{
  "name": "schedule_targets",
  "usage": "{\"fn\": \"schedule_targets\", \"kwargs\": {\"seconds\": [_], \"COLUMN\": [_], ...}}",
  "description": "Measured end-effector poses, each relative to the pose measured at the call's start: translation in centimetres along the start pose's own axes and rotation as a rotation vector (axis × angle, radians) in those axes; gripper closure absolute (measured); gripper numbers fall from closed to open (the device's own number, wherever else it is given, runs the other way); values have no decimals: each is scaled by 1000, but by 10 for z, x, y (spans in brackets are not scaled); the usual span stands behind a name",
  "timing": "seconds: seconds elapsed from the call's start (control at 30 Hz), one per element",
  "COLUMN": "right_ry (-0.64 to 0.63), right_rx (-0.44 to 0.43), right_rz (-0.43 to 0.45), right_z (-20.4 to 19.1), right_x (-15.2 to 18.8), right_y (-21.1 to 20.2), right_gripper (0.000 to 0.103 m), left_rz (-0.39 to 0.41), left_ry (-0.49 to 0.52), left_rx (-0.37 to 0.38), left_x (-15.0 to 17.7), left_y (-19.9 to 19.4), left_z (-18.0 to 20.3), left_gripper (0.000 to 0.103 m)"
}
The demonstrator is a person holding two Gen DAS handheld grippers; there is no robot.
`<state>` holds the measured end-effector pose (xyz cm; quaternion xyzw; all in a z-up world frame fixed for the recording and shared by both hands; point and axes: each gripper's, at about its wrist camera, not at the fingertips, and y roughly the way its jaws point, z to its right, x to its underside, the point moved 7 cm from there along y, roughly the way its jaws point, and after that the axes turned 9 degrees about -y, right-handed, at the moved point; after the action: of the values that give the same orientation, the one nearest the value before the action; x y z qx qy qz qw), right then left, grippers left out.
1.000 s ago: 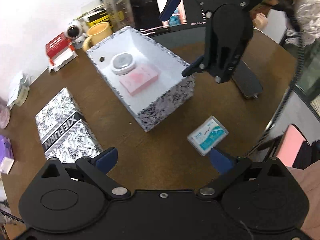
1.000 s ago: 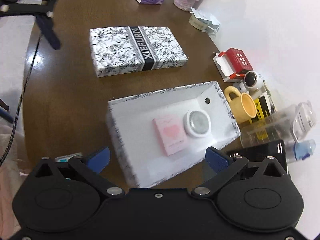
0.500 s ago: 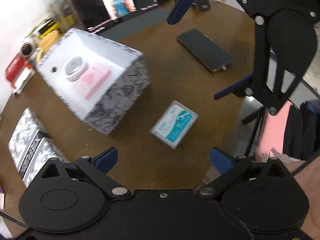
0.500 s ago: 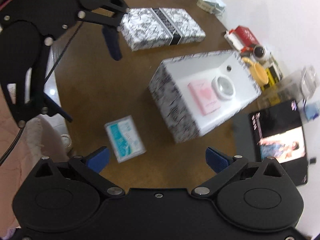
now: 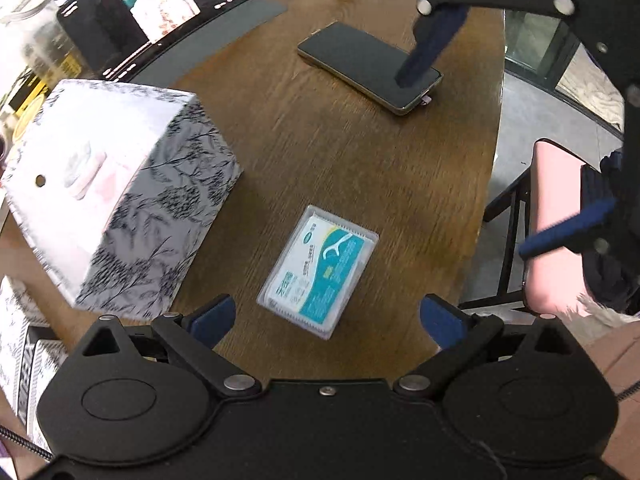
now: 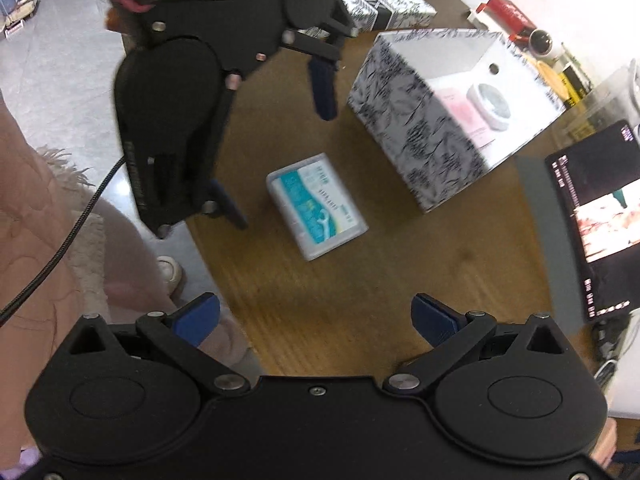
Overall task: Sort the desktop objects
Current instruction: 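Lower the left tool onto the teal floss pick box and close on it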
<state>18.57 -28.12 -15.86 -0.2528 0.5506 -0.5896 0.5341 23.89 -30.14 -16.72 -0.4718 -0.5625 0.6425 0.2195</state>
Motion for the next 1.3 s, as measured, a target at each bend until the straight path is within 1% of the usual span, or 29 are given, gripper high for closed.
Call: {"fn": "schedule_targets", "kwargs": {"seconds": [0.17,0.4,0.43,0.47,0.6,0.63,0.67,0.7,0.93,0.97,1.03,1.07,1.23,1.3], "right_ry": [2,5,7,9,12,13,14,15,24,25,25,25,22,22], "right_rx": [-18,-58,-62,-67,-83,-86,-89,-93,-108,-108,-107,-106,-111,-111], "right_rz": [1,23,25,28,31,31,33,34,37,37,35,34,42,44], "right_z": [-7,-8,-7,-7,-5,-4,-4,-3,-1,0,1,1,0,0], "right_x": [9,14,14,15,17,17,17,17,19,19,20,20,17,17], "right_y": [10,19,20,22,26,27,28,29,32,33,33,34,34,34], "right_gripper": [0,0,0,0,0,0,0,0,0,0,0,0,0,0], "left_rz": [-6,-13,-14,-15,-30,-36,-43,-48,-60,-61,-63,-69,-64,-63], "left_ry": [48,93,95,96,95,94,94,93,84,80,63,53,68,79], "left_rx": [-18,-6,1,8,17,17,22,26,48,52,61,69,67,64], "left_x": [-4,-12,-12,-13,-16,-16,-17,-17,-19,-20,-21,-21,-21,-20], "left_y": [22,40,42,43,52,54,56,58,61,61,61,61,60,59], "left_z": [4,7,7,7,5,3,2,2,0,0,-1,-1,1,3], "left_gripper": [4,6,7,11,14,16,22,25,29,31,39,40,42,45]}}
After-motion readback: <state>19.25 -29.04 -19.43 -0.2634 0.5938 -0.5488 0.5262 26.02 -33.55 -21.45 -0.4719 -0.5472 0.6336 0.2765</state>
